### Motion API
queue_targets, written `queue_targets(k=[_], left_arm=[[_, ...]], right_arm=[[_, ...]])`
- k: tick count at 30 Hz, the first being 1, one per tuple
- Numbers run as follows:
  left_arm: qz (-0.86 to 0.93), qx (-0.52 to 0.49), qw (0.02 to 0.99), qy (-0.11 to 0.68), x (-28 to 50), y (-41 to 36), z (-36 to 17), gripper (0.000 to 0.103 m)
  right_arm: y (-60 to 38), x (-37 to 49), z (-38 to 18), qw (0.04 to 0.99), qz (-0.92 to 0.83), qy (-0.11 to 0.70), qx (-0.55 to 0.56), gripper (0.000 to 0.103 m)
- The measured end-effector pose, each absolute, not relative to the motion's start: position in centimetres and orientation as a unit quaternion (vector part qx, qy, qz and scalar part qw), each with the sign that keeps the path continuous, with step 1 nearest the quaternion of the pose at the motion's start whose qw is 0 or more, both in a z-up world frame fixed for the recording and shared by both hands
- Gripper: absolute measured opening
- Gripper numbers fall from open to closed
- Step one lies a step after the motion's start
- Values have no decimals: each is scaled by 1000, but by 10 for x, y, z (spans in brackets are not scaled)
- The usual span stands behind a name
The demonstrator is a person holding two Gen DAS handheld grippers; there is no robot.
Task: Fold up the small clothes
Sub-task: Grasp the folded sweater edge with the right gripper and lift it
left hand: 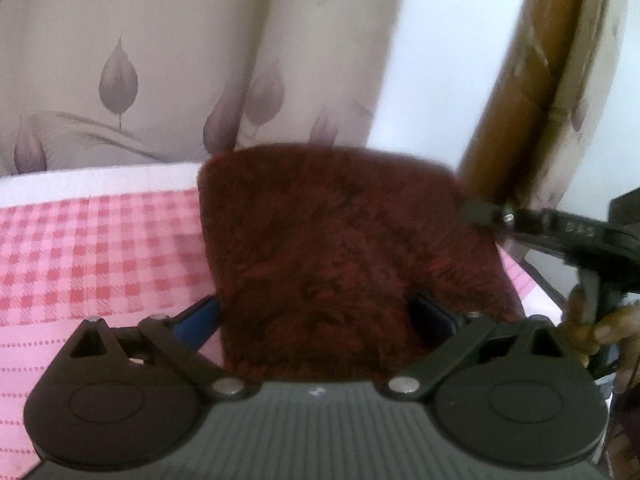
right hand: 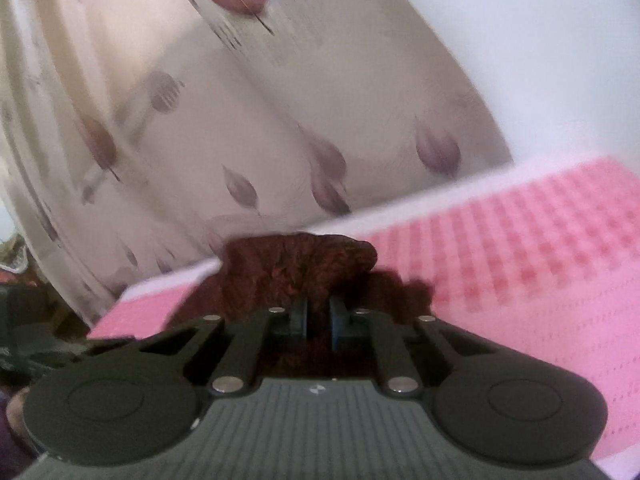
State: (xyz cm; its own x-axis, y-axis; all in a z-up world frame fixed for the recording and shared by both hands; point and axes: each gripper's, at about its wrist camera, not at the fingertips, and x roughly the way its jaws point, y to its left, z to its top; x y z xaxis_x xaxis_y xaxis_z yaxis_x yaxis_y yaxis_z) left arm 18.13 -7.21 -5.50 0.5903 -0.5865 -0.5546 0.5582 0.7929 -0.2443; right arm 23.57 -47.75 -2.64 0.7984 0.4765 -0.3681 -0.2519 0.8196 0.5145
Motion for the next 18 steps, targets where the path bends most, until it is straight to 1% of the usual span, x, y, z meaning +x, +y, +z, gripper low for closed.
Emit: queue_targets(k=[2,4,7,10,12,14,15,16,17,18], left_arm=[[-329,-15,892,310,174,-75,-53,102],[-325,1,894,309,170,-83,-54,103],[-324,9,893,312,168,-89,-61,103],[-321,-14,887,330,173,-86,-68,103],[-322,-22,885,335,176,-83,-70,103],[-323,-26,884,338,177,-82,-71,103],[-323,-26,884,338,176,-83,-72,103],[-323,-23,884,337,176,-84,-72,103],[-323,-21,884,336,175,-84,-72,103],[-323,-22,884,336,174,-85,-71,103]], right_arm=[[-485,220,-18,930,188,220,228,13],[-494,208,-21,934,172,211,233,13],[-503,211,-46,928,151,240,240,13],[-510,214,-66,919,147,253,265,12],[-505,216,-71,919,145,262,256,13],[-500,216,-67,921,143,262,251,15],[-498,218,-65,919,148,265,250,23],[-496,219,-61,920,145,269,245,27],[-493,221,-58,922,137,275,237,35],[-492,222,-56,922,125,283,232,63]])
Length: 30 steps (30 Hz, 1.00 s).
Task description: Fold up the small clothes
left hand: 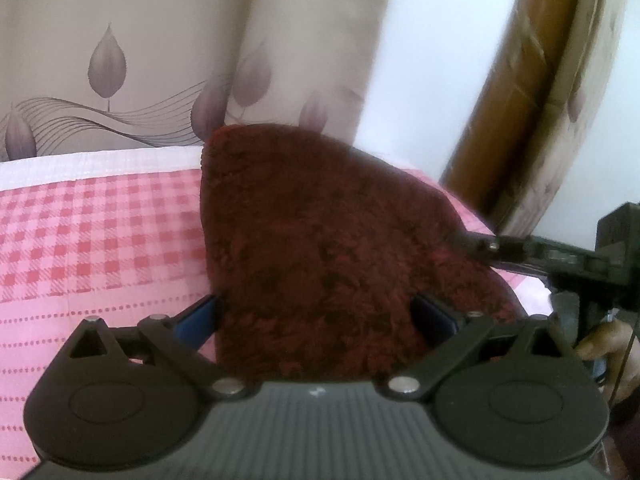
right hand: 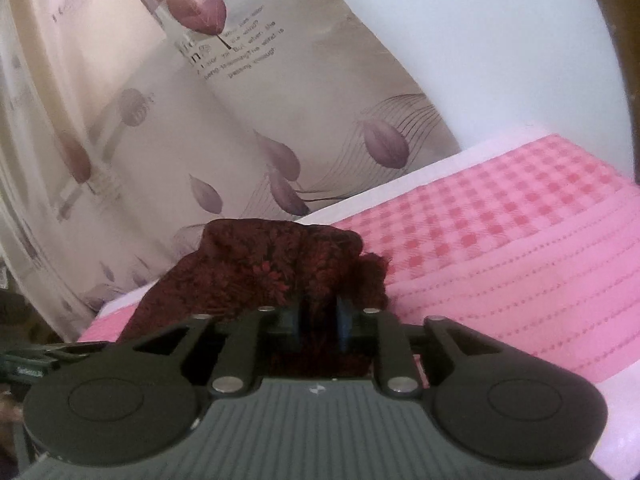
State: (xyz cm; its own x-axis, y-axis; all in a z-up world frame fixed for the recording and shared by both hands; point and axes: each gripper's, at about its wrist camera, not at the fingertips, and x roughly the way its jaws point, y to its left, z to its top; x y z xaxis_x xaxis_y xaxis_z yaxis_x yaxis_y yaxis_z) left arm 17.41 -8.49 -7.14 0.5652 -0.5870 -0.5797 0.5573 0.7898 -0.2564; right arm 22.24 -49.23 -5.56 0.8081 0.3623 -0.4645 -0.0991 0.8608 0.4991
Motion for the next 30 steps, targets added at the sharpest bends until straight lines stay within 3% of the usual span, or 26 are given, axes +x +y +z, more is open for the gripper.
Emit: queue_targets(k=[1,2,5,9,15,24,30], left_arm=[[-324,-22,884,336,174,-85,-73,103],[-325,-22,884,336,175,-85,-73,103],[-328,-22,882,339,176,-84,-74,103],[-346,-24,873,343,184,-78,-74,103],[-401,-63,829,385,218,-63,-77,103],[-411,-73,814,405,232,-72,-100,103],[-372,-24,854,363,206,-86,-92,96]], right_arm=[[-493,223,-55,921,123,291,229,89],[-494,224,-56,920,126,295,227,94],[-494,229,-62,903,151,322,242,90],[-503,238,-85,857,196,352,320,73],[-518,243,-100,819,235,356,384,76],[-512,245,-95,820,258,361,361,78],[-500,235,-89,844,245,336,339,55]])
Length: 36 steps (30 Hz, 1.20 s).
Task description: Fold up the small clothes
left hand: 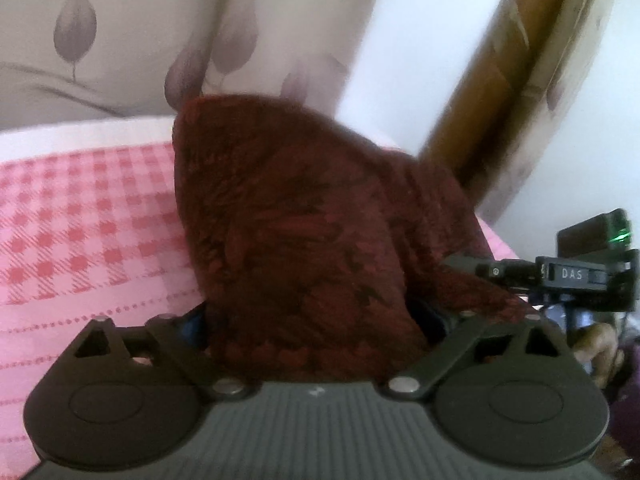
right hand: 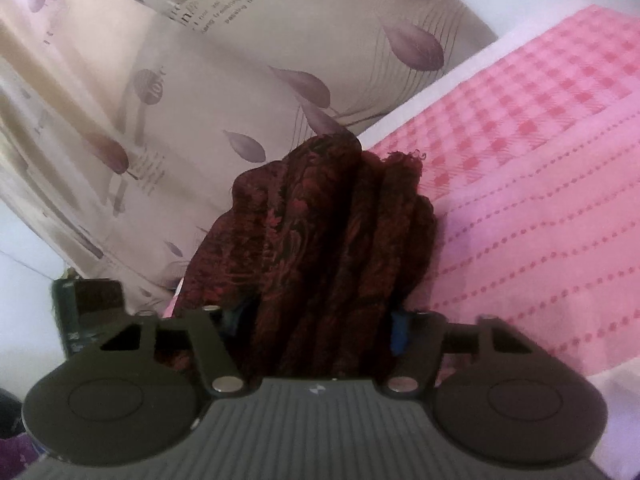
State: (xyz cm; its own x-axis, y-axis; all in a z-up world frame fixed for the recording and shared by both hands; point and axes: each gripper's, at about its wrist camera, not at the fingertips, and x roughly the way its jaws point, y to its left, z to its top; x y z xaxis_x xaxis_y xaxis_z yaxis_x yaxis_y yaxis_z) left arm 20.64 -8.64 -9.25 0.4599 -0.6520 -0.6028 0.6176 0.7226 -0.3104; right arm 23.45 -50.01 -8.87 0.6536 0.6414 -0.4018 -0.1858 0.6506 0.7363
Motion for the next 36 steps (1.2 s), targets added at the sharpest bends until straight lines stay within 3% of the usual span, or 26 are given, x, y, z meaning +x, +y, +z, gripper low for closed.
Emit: queue_targets(k=[27,32,36], left_arm=[[-327,48,880,341,177,-92,-69,93],[-326,48,880,342,178,-93,-69,93],[-326,48,880,342,178,-93,-69,93]], right_arm=[[-492,214,-88,852,213,313,361,49],[-495,219,-88,850,213,322,359,53],[-497,219,-91,845,213,329,364,63]])
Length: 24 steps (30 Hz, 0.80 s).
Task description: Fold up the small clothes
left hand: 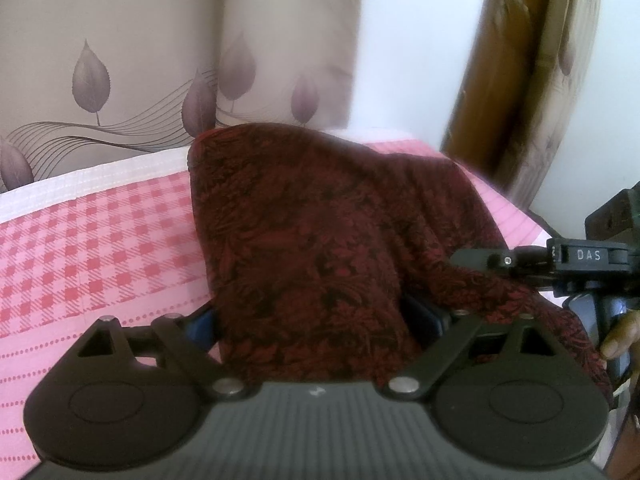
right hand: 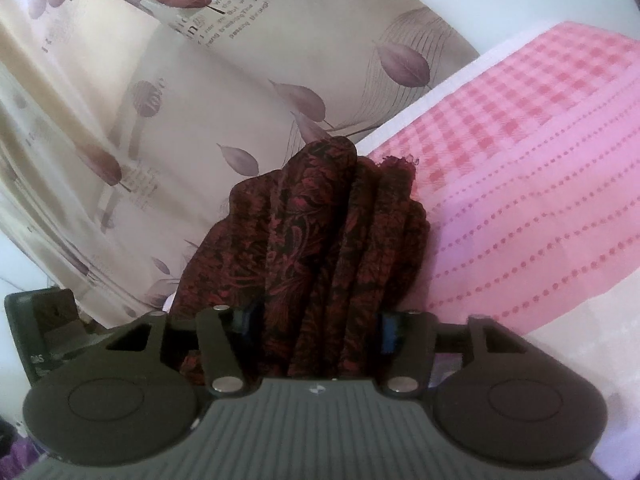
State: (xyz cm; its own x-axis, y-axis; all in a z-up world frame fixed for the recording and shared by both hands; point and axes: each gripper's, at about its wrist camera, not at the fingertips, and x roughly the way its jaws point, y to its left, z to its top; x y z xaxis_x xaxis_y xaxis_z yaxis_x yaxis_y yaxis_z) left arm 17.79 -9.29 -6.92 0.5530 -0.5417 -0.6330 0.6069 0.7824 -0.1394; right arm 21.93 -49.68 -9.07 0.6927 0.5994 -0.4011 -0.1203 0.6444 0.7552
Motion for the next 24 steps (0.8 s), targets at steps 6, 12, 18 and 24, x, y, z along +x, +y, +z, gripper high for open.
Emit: queue_targets(k=[6,12,18,24], left_arm=[[-326,47,880,343,179,-92,-70,93],[-323,53,888,323,171,-92,-69,89],[-322,55,888,323,166,-87,-66,88],[-311,65,895,313,157,-78,-59,87]], right_arm=[[-495,219,-92,843,221,335,358,63],[-494,216,-88,845,222,326,361,48],[-492,205,-85,841,218,309,386,47],[-483,197,-77,842,220,302,390,47]])
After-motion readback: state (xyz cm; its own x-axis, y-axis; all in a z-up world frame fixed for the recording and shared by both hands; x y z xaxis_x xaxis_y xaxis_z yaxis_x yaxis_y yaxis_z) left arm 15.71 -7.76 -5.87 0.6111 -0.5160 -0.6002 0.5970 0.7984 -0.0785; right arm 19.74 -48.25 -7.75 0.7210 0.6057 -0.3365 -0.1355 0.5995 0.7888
